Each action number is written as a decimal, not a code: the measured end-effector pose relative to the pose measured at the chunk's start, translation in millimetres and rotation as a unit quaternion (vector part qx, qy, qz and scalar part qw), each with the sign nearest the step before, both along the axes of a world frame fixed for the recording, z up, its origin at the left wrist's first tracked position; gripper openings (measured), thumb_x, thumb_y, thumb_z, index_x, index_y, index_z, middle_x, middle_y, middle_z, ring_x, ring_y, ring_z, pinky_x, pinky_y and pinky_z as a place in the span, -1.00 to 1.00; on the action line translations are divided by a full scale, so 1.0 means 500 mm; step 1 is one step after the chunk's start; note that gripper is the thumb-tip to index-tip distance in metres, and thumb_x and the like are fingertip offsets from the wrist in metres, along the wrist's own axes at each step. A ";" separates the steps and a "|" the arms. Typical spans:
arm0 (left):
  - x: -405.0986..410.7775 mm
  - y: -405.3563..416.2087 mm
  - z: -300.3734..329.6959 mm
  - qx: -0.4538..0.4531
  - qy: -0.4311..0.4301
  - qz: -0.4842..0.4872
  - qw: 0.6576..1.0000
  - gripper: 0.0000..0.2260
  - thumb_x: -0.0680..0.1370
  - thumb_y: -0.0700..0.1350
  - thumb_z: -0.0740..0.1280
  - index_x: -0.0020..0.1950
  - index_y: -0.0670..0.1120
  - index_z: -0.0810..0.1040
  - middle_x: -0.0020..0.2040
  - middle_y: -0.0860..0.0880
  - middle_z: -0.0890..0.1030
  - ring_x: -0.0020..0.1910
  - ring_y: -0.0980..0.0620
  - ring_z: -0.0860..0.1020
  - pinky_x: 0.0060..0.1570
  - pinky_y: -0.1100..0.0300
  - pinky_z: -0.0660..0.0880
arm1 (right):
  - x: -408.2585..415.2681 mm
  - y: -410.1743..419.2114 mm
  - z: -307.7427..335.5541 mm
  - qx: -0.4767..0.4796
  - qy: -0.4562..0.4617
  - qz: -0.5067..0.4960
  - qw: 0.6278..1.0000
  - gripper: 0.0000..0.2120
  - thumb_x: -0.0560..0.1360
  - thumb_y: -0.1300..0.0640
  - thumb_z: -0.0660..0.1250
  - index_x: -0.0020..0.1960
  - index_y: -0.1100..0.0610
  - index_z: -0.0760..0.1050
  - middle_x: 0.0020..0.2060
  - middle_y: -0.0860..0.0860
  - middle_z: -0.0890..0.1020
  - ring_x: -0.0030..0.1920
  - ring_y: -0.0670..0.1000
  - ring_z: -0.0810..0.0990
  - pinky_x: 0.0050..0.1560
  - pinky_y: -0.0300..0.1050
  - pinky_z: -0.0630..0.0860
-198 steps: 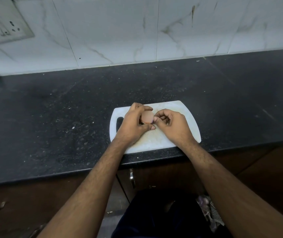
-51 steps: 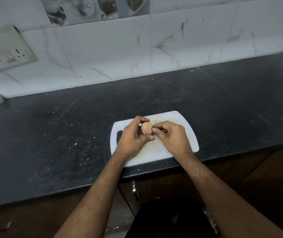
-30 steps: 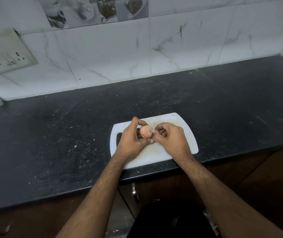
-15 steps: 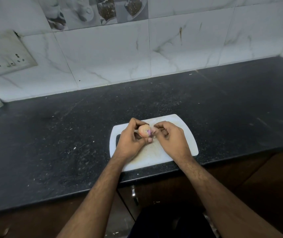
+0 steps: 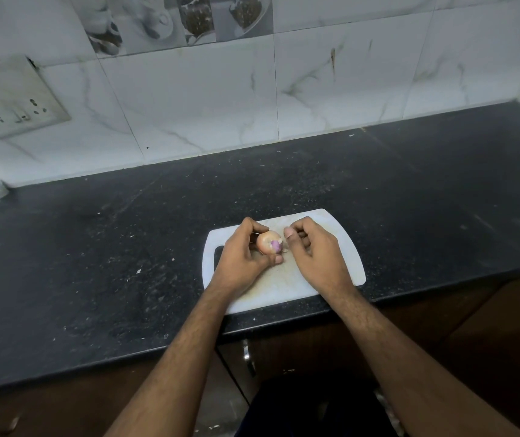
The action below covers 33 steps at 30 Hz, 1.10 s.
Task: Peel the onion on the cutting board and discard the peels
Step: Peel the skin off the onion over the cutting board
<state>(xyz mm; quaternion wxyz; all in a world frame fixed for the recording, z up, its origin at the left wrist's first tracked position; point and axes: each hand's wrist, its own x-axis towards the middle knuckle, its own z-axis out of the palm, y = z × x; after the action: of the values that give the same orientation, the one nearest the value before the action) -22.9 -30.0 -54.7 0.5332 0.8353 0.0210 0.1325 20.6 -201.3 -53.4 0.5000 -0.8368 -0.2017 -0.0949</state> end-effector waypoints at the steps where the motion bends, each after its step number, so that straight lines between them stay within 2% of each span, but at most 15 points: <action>1: 0.000 0.000 0.000 0.003 -0.001 -0.001 1.000 -0.54 0.37 -0.17 0.68 0.11 -0.07 0.50 0.00 -0.03 0.66 -0.09 0.21 0.57 -0.07 0.34 0.54 | -0.001 0.000 0.001 -0.007 0.004 0.004 1.000 -0.84 0.61 -0.11 0.32 -0.02 -0.03 0.51 -0.16 -0.16 0.64 -0.16 -0.14 0.60 -0.11 -0.03 0.60; 3: 0.002 0.002 -0.003 0.011 -0.004 -0.007 1.000 -0.55 0.38 -0.19 0.68 0.11 -0.11 0.49 0.01 -0.07 0.66 -0.09 0.23 0.57 -0.08 0.35 0.54 | -0.002 0.001 0.002 -0.041 0.006 0.013 0.999 -0.84 0.57 -0.15 0.37 -0.04 -0.08 0.50 -0.13 -0.19 0.63 -0.18 -0.15 0.58 -0.15 -0.07 0.59; 7: 0.002 0.002 -0.004 0.028 -0.015 -0.015 0.999 -0.55 0.39 -0.17 0.67 0.12 -0.14 0.50 0.02 -0.07 0.65 -0.07 0.23 0.56 -0.08 0.38 0.51 | -0.002 0.004 0.002 -0.083 -0.006 0.022 0.996 -0.88 0.59 -0.06 0.35 -0.06 -0.05 0.47 -0.12 -0.16 0.59 -0.18 -0.12 0.58 -0.16 0.03 0.60; 9: 0.002 0.002 -0.004 0.029 -0.015 -0.019 0.999 -0.56 0.41 -0.15 0.67 0.13 -0.11 0.50 0.02 -0.04 0.66 -0.06 0.20 0.57 -0.06 0.37 0.52 | 0.001 0.003 -0.001 -0.089 -0.009 0.023 0.996 -0.89 0.61 -0.01 0.33 -0.05 -0.01 0.47 -0.12 -0.14 0.58 -0.17 -0.11 0.57 -0.15 0.01 0.59; 13: 0.004 0.008 -0.010 -0.020 -0.013 -0.013 1.000 -0.58 0.42 -0.13 0.66 0.12 -0.03 0.49 0.04 -0.01 0.67 -0.03 0.19 0.61 -0.01 0.32 0.54 | 0.008 -0.002 -0.003 -0.036 -0.003 -0.012 0.999 -0.89 0.61 0.09 0.35 -0.09 0.04 0.48 -0.16 -0.12 0.57 -0.19 -0.13 0.54 -0.22 -0.35 0.44; 15: 0.005 0.009 -0.011 -0.031 -0.013 -0.015 0.999 -0.59 0.44 -0.13 0.65 0.11 0.00 0.49 0.06 -0.02 0.69 0.01 0.16 0.65 0.03 0.29 0.56 | 0.006 -0.003 -0.003 -0.030 0.001 -0.020 0.999 -0.89 0.59 0.10 0.37 -0.11 0.04 0.50 -0.18 -0.12 0.58 -0.20 -0.14 0.54 -0.22 -0.40 0.43; 19: 0.006 0.011 -0.014 -0.068 -0.019 -0.032 0.997 -0.63 0.49 -0.15 0.60 0.16 0.01 0.49 0.16 -0.03 0.69 0.18 0.01 0.68 0.24 0.10 0.61 | 0.005 -0.001 -0.004 -0.037 -0.001 -0.029 0.999 -0.87 0.57 0.11 0.41 -0.13 0.03 0.50 -0.20 -0.13 0.57 -0.25 -0.13 0.53 -0.25 -0.38 0.43; 22: 0.009 0.015 -0.017 -0.092 -0.022 -0.034 0.995 -0.63 0.50 -0.10 0.56 0.21 0.00 0.49 0.20 -0.03 0.68 0.23 0.00 0.66 0.35 0.00 0.56 | 0.010 0.002 -0.005 -0.044 -0.001 -0.027 0.999 -0.89 0.55 0.13 0.43 -0.12 0.03 0.52 -0.18 -0.12 0.58 -0.25 -0.10 0.55 -0.23 -0.28 0.51; 24: 0.009 0.015 -0.017 -0.091 -0.022 -0.033 0.995 -0.63 0.50 -0.06 0.55 0.23 0.03 0.50 0.19 0.01 0.68 0.23 0.01 0.66 0.35 -0.01 0.56 | 0.010 0.002 -0.007 -0.050 0.000 -0.015 0.999 -0.94 0.54 0.17 0.43 -0.04 0.03 0.58 -0.12 -0.14 0.61 -0.24 -0.12 0.57 -0.17 -0.22 0.57; 27: 0.008 0.015 -0.016 -0.084 -0.020 -0.033 0.996 -0.62 0.51 -0.08 0.57 0.26 0.04 0.52 0.17 0.05 0.68 0.20 0.02 0.67 0.32 0.01 0.58 | 0.009 0.001 -0.009 -0.053 -0.008 0.010 0.999 -0.84 0.56 0.21 0.38 0.11 0.03 0.62 -0.01 -0.17 0.62 -0.16 -0.18 0.59 -0.08 -0.25 0.58; 33: 0.013 0.013 -0.017 -0.068 -0.013 -0.029 0.997 -0.56 0.41 -0.18 0.65 0.23 0.05 0.62 0.19 0.03 0.69 0.21 0.01 0.67 0.30 -0.03 0.60 | 0.006 -0.001 -0.004 -0.020 -0.012 0.006 1.000 -0.85 0.64 0.15 0.28 0.12 0.05 0.62 0.00 -0.16 0.66 0.00 -0.19 0.60 -0.01 -0.36 0.50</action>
<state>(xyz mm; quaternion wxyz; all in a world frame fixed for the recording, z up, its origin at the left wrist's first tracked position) -16.4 -23.4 -63.4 0.5927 0.7955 -0.0007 0.1260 23.8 -201.8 -55.5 0.4810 -0.8444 -0.2146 -0.0978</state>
